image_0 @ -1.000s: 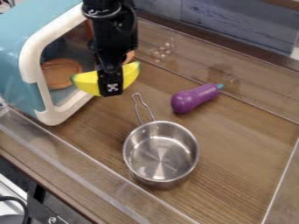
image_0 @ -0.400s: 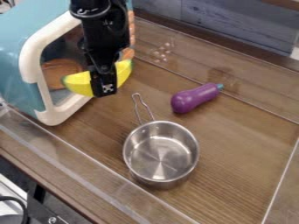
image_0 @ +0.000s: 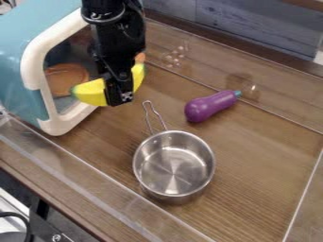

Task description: Put the banana in the silver pot

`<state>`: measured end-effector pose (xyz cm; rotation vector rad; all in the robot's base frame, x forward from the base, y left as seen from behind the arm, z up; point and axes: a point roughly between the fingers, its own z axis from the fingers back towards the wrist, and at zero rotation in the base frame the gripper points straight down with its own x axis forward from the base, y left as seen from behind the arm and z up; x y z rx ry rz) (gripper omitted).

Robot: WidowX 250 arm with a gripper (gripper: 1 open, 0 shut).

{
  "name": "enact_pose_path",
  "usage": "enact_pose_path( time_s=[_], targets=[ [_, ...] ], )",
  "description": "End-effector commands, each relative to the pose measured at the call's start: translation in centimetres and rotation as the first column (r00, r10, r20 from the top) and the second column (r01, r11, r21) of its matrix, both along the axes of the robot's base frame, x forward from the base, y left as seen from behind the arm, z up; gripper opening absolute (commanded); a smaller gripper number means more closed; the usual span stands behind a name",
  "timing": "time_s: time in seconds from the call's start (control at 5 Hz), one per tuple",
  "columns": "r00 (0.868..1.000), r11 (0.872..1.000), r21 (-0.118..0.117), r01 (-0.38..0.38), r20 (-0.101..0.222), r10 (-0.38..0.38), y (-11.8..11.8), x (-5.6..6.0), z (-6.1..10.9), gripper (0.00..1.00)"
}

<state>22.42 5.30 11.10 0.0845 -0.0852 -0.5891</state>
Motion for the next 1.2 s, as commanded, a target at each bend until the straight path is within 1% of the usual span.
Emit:
enact_pose_path(
  time_s=[0.0,0.2,0.4,0.6,0.8,1.0],
  targets=[
    [1.000,1.000,-0.008,-0.009,0.024,0.010,-2.5,-0.7,1.2,0.00],
    [1.000,1.000,-0.016,-0.022,0.022,0.022,-6.8,-1.4,0.3,0.00],
    [0.999,0.999,-0.012,-0.033,0.021,0.034,-9.4,-1.3,-1.3,0.00],
    [0.998,0.998,-0.013,-0.057,0.026,0.058,-9.3,-1.8,-1.5,0.00],
    [0.995,0.996,-0.017,-0.089,0.033,0.089,-8.6,-2.2,-1.4,1.00],
    [0.991,0.992,-0.020,-0.122,0.044,0.123,-8.1,-1.7,-0.8,1.00]
  ],
)
